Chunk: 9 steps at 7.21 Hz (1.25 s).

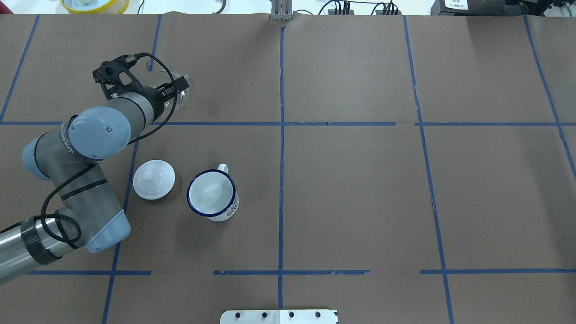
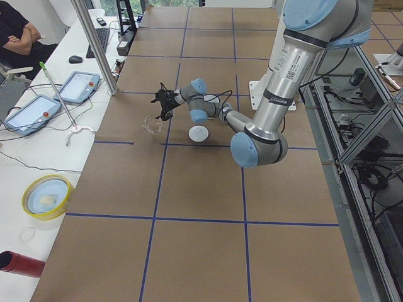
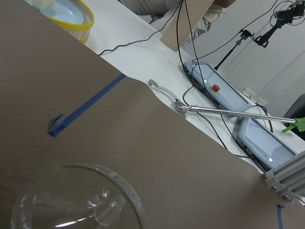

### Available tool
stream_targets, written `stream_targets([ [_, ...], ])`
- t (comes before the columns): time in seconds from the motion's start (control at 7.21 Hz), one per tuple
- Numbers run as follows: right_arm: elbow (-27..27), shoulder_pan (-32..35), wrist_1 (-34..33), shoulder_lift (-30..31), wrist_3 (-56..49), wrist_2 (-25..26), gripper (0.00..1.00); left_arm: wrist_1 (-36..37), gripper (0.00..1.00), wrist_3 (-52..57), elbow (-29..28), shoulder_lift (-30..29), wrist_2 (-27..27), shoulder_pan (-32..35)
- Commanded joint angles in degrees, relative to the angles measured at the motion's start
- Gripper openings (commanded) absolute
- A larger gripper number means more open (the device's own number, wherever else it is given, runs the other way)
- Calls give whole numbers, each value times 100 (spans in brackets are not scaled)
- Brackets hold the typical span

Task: Remove funnel from cup
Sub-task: 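Set the glass funnel down farther from the robot and open the left gripper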

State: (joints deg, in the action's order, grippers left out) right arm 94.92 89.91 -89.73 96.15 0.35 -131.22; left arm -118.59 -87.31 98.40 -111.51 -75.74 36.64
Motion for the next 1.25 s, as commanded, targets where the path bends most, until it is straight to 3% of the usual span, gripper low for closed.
stream_targets([
  [0.0,0,0,0,0,0,0,100,1169,100,982,635,68,-1219,53],
  [0.42,0,0,0,0,0,0,100,1723,100,2424,593,60,-3267,456],
  [0.83,0,0,0,0,0,0,100,1760,100,2824,505,559,-3342,449],
  [1.11,0,0,0,0,0,0,100,1751,100,2912,469,578,-3342,431],
])
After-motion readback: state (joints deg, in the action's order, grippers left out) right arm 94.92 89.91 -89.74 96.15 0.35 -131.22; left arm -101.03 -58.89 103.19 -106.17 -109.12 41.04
